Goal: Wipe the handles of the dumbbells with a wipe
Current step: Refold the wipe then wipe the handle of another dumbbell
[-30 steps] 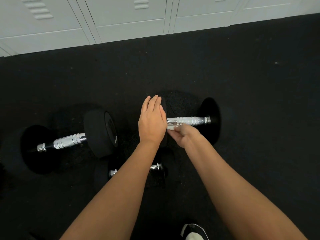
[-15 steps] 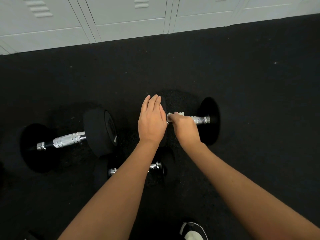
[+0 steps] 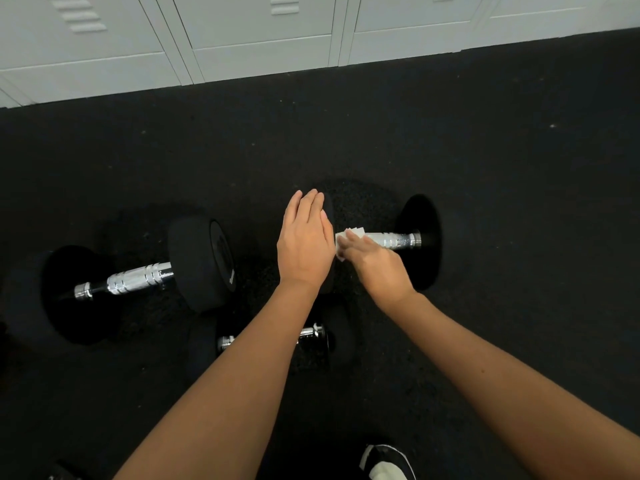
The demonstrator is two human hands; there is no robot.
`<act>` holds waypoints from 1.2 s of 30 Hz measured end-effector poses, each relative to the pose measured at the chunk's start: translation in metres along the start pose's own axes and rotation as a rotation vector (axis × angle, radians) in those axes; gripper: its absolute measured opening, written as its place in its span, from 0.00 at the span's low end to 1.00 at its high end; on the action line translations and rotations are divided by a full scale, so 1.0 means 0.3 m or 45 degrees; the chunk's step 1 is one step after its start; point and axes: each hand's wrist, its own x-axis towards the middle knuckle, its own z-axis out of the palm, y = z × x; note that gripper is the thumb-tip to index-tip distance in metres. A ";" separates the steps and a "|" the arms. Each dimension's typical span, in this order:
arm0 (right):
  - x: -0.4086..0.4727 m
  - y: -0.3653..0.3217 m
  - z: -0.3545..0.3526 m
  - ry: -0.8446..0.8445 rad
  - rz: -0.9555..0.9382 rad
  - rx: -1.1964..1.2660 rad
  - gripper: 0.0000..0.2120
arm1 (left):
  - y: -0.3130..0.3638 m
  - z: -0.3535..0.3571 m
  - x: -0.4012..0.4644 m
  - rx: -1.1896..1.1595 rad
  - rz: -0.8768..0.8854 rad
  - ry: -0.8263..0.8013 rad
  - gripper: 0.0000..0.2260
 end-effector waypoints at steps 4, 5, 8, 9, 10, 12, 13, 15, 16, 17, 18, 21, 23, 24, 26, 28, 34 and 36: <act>-0.004 0.039 -0.012 0.107 0.099 0.015 0.14 | 0.005 -0.006 -0.002 -0.020 -0.015 -0.029 0.23; 0.001 0.019 -0.010 0.153 0.111 0.047 0.13 | 0.005 -0.007 -0.001 -0.020 -0.014 -0.026 0.24; 0.002 -0.037 0.009 0.117 -0.002 0.003 0.14 | 0.006 -0.010 0.001 -0.005 0.001 -0.023 0.23; -0.002 -0.040 0.007 0.113 -0.040 -0.017 0.15 | 0.007 -0.011 0.002 -0.005 0.001 -0.021 0.23; -0.008 -0.033 0.002 0.134 -0.057 -0.027 0.16 | 0.007 -0.012 0.002 -0.009 0.000 -0.018 0.23; -0.014 0.018 0.019 0.251 -0.006 -0.049 0.18 | 0.006 -0.012 -0.001 -0.016 0.003 -0.017 0.23; -0.013 0.039 0.029 0.264 0.086 -0.024 0.20 | 0.005 -0.011 -0.002 -0.018 0.006 -0.017 0.23; -0.002 0.031 0.034 0.246 0.262 0.060 0.19 | 0.005 -0.008 -0.001 -0.018 0.001 -0.017 0.23; 0.006 0.009 0.032 0.239 0.283 0.090 0.19 | 0.006 -0.009 0.001 -0.018 -0.005 -0.019 0.23; 0.009 -0.012 0.027 0.232 0.256 0.114 0.18 | 0.005 -0.008 0.003 -0.016 -0.007 -0.019 0.23; 0.010 -0.025 0.029 0.239 0.183 0.121 0.17 | 0.006 -0.007 0.003 -0.010 -0.004 -0.017 0.23; 0.003 -0.016 0.033 0.230 0.080 0.115 0.14 | 0.005 -0.008 0.003 -0.011 -0.005 -0.019 0.23; 0.008 0.029 0.030 0.344 0.261 0.167 0.13 | 0.003 -0.008 -0.002 -0.017 -0.007 -0.023 0.24; 0.014 0.050 0.017 0.426 0.369 0.219 0.13 | 0.003 -0.008 -0.004 -0.015 -0.005 -0.021 0.24; 0.027 0.082 -0.012 0.486 0.479 0.317 0.13 | 0.005 -0.008 -0.005 -0.018 0.000 -0.009 0.23; 0.034 0.091 -0.034 0.335 0.447 0.307 0.15 | 0.003 -0.004 -0.003 -0.020 0.000 -0.007 0.23; 0.073 0.081 -0.066 0.096 0.422 0.208 0.16 | 0.003 0.002 0.003 -0.023 -0.013 -0.001 0.22; 0.077 0.060 -0.045 0.060 0.297 0.155 0.17 | 0.001 0.002 0.006 -0.022 -0.013 0.000 0.22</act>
